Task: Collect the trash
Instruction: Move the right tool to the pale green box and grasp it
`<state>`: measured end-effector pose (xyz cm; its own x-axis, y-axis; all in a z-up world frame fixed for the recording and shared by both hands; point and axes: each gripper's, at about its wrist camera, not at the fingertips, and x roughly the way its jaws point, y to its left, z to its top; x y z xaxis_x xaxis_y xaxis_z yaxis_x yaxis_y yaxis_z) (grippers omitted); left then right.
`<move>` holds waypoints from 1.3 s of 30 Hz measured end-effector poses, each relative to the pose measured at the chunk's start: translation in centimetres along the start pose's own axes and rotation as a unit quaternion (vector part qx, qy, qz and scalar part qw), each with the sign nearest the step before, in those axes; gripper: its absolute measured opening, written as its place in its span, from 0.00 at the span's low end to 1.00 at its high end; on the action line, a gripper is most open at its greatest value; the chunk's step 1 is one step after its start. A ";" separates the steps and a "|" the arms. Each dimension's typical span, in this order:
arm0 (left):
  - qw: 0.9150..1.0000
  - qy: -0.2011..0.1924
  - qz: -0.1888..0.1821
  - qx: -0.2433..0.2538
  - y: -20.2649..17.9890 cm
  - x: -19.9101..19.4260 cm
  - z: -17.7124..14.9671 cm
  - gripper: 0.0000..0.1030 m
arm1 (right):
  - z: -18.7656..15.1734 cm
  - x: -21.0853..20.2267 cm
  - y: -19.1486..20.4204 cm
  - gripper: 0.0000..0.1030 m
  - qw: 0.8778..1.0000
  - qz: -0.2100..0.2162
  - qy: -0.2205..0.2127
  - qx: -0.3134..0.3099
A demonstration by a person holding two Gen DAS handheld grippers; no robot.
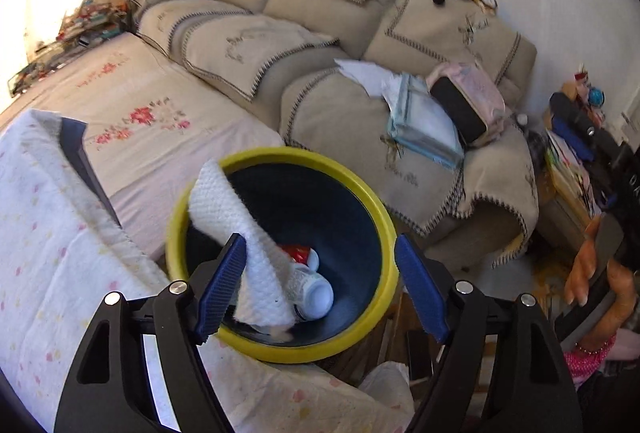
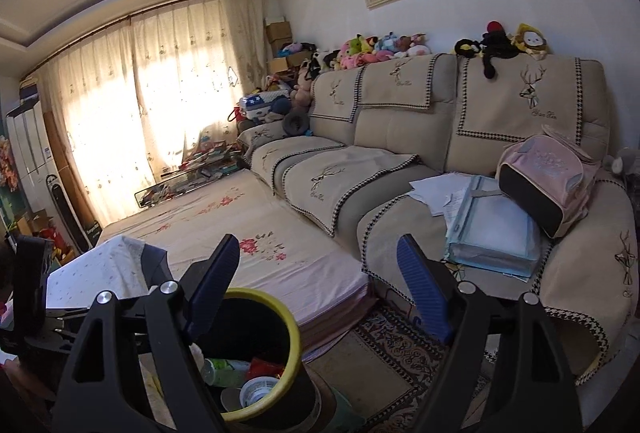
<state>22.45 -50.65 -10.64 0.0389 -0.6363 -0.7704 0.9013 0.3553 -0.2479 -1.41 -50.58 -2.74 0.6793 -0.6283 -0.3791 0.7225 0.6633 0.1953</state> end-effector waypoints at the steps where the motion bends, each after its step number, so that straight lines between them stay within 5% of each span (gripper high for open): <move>1: 1.000 0.011 0.004 0.004 -0.6 0.5 0.8 0.73 | 0.0 -0.1 -0.6 0.74 1.000 -0.005 -0.002 0.004; 4: 1.000 0.003 0.006 0.028 -2.8 0.5 3.5 0.78 | 0.2 -0.7 -2.1 0.74 1.000 -0.015 -0.010 0.012; 6: 0.998 0.029 0.011 0.047 -3.9 2.2 4.6 0.97 | 0.3 -1.2 -3.1 0.74 0.999 -0.020 -0.017 0.018; 9: 0.982 0.166 0.068 0.063 -3.6 8.6 3.7 0.85 | 0.6 -1.8 -4.1 0.74 0.999 -0.020 -0.026 0.022; 10: 0.980 0.183 0.066 0.046 -3.0 9.5 3.4 0.73 | 0.6 -2.0 -4.3 0.74 0.999 -0.020 -0.029 0.022; 11: 0.982 0.185 0.039 0.019 -2.2 9.4 3.3 0.73 | 0.5 -2.1 -4.3 0.75 0.999 -0.020 -0.031 0.022; 13: 0.986 0.166 0.001 -0.026 -0.8 8.4 3.4 0.81 | 0.4 -2.1 -4.4 0.75 0.999 -0.019 -0.031 0.025; 17: 0.992 0.116 0.004 -0.049 0.9 4.6 2.8 0.84 | 0.3 -1.4 -4.4 0.75 0.999 -0.007 -0.019 0.025; 20: 0.997 0.023 0.004 -0.073 2.9 -1.4 1.3 0.86 | 0.2 -0.8 -3.6 0.77 1.000 0.003 -0.011 0.019; 23: 0.992 -0.070 0.024 -0.105 5.3 -7.7 -1.4 0.92 | 0.0 0.2 -1.8 0.77 1.000 0.026 0.004 0.007; 26: 0.979 -0.135 0.068 -0.140 8.1 -13.2 -5.5 0.93 | -0.3 1.0 1.3 0.78 0.998 0.065 0.018 -0.015; 31: 0.941 -0.197 0.182 -0.205 13.2 -21.8 -13.8 0.93 | -0.9 1.7 9.9 0.78 0.984 0.152 0.050 -0.083; 36: 0.893 -0.235 0.301 -0.239 17.8 -28.7 -21.1 0.93 | -2.5 2.6 19.4 0.78 0.946 0.269 0.120 -0.139; 39: 0.874 -0.236 0.345 -0.248 19.6 -30.9 -24.6 0.93 | -4.0 2.9 25.3 0.78 0.914 0.328 0.165 -0.171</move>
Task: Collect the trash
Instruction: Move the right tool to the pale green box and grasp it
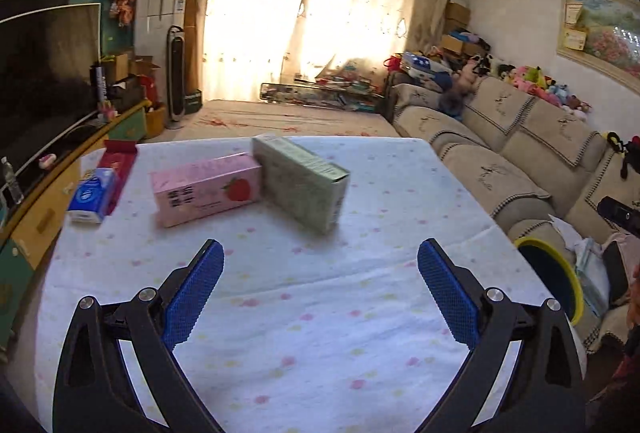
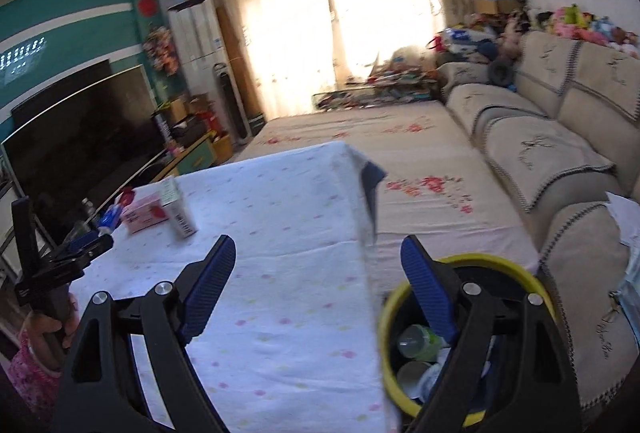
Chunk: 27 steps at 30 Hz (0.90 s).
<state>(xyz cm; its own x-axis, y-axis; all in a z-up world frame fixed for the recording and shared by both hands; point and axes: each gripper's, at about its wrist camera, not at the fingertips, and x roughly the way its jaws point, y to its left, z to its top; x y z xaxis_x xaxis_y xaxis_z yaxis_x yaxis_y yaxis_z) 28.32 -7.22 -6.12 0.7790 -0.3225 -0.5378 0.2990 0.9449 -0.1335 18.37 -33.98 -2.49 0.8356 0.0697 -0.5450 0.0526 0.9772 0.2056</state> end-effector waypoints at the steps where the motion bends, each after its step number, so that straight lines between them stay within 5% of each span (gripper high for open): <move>1: 1.000 -0.002 0.009 -0.003 1.2 -0.2 -0.3 0.93 | 0.3 1.4 1.7 0.78 1.000 0.013 0.014 -0.014; 7: 0.999 -0.008 0.013 -0.048 5.5 -0.5 -2.3 0.94 | 2.0 9.1 11.8 0.78 0.989 0.084 0.066 -0.103; 12: 0.999 -0.005 0.003 -0.048 3.3 0.0 -3.7 0.94 | 2.6 16.2 17.8 0.78 0.976 0.115 0.093 -0.162; 21: 0.999 -0.005 -0.016 -0.050 2.3 -0.7 -4.0 0.94 | 2.3 25.4 22.2 0.78 0.967 0.109 0.115 -0.202; 27: 0.996 -0.002 -0.036 -0.084 3.2 -0.7 -4.3 0.94 | 2.3 28.1 22.1 0.59 0.966 0.106 0.139 -0.188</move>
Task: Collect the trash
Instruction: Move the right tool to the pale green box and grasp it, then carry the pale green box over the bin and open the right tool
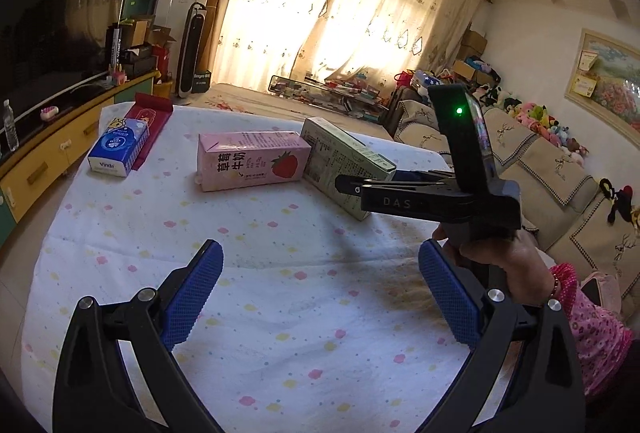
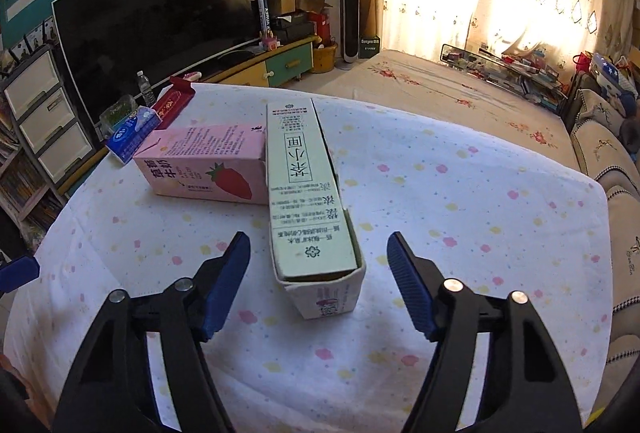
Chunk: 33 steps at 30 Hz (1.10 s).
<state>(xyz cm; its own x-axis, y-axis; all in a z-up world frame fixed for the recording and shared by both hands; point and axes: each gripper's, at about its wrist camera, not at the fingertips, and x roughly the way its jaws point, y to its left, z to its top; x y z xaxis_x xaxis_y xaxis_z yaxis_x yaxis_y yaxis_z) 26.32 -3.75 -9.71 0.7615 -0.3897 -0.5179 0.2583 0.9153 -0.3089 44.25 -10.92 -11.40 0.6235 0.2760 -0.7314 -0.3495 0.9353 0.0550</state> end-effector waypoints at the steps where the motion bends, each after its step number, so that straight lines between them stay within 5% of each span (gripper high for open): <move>1: 1.000 0.001 -0.003 -0.005 0.2 0.0 0.0 0.94 | 0.0 0.3 0.0 0.56 1.000 0.003 0.005 0.003; 6: 1.000 0.005 -0.010 -0.019 0.7 0.4 -0.2 0.94 | -0.2 1.1 0.1 0.54 1.000 0.008 0.009 0.004; 11: 1.000 0.005 -0.006 -0.009 0.2 0.3 -0.3 0.94 | -0.1 1.5 0.3 0.31 1.000 0.010 0.010 0.000; 17: 1.000 0.009 -0.002 -0.003 0.1 0.6 -0.4 0.94 | -0.4 -0.3 0.4 0.28 1.000 0.011 -0.001 0.005; 28: 1.000 0.014 0.005 0.011 -0.2 1.2 -0.5 0.94 | -5.9 -11.8 -3.3 0.28 0.997 0.009 -0.038 0.065; 33: 1.000 0.014 0.009 0.020 -0.4 1.4 -0.7 0.94 | -11.4 -17.5 -7.1 0.28 0.990 -0.050 -0.065 0.118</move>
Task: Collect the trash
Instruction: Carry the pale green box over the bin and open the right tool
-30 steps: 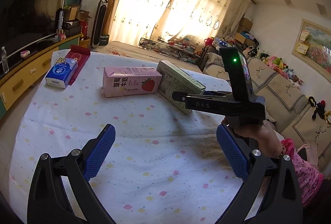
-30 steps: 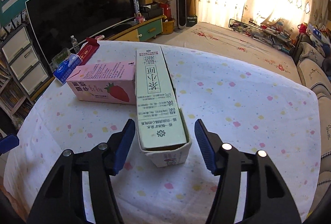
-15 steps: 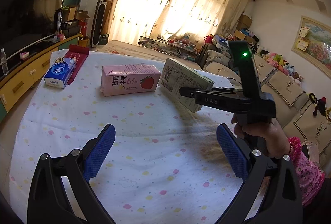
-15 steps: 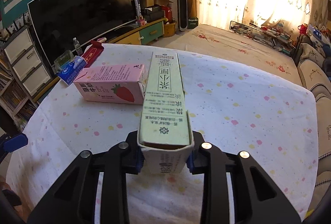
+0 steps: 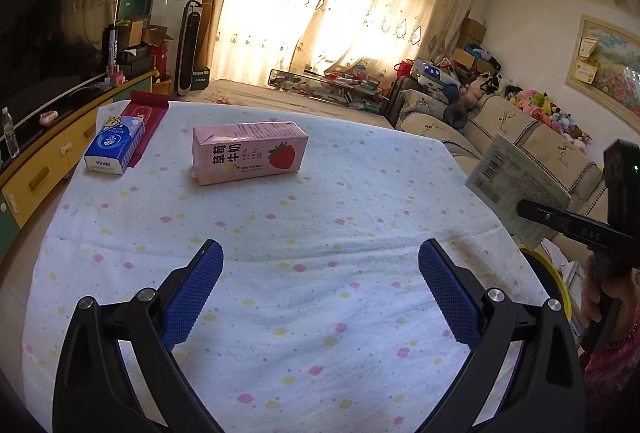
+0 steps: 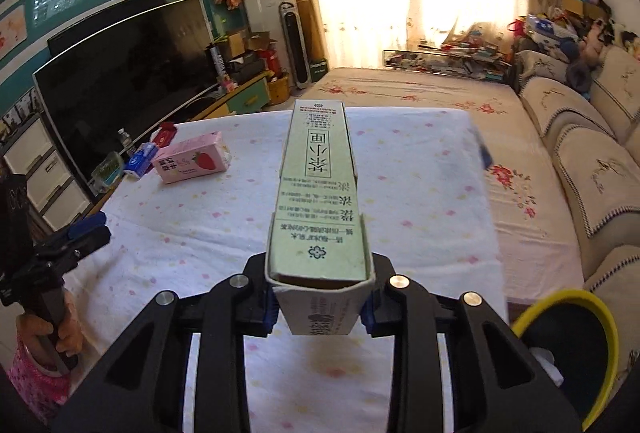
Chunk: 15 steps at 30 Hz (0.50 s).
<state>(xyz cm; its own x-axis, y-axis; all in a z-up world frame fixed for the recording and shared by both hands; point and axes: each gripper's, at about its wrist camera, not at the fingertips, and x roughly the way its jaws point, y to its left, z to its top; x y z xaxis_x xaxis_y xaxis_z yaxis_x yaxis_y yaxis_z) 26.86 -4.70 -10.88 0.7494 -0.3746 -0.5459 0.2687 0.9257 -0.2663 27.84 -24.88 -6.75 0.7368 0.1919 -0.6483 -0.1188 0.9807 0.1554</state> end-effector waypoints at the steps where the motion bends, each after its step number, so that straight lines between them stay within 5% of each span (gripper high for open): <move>1: 1.000 0.000 0.000 0.002 -0.1 0.0 0.0 0.94 | -0.8 -1.0 -1.3 0.28 1.000 -0.020 -0.002 0.012; 13: 1.000 0.002 0.012 0.016 -0.6 0.2 -0.2 0.94 | -9.2 -6.4 -15.4 0.30 0.971 -0.185 0.029 0.152; 15: 1.000 0.002 0.013 0.017 -0.6 0.2 -0.2 0.94 | -9.7 -6.7 -16.5 0.46 0.966 -0.200 0.027 0.161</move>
<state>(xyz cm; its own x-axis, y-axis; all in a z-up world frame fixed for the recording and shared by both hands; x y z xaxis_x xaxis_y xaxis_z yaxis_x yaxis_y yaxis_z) 26.75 -5.38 -11.01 0.7535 -0.3508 -0.5560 0.2697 0.9362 -0.2252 18.41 -42.01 -12.20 0.6442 -0.1904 -0.7408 0.3882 0.9159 0.1022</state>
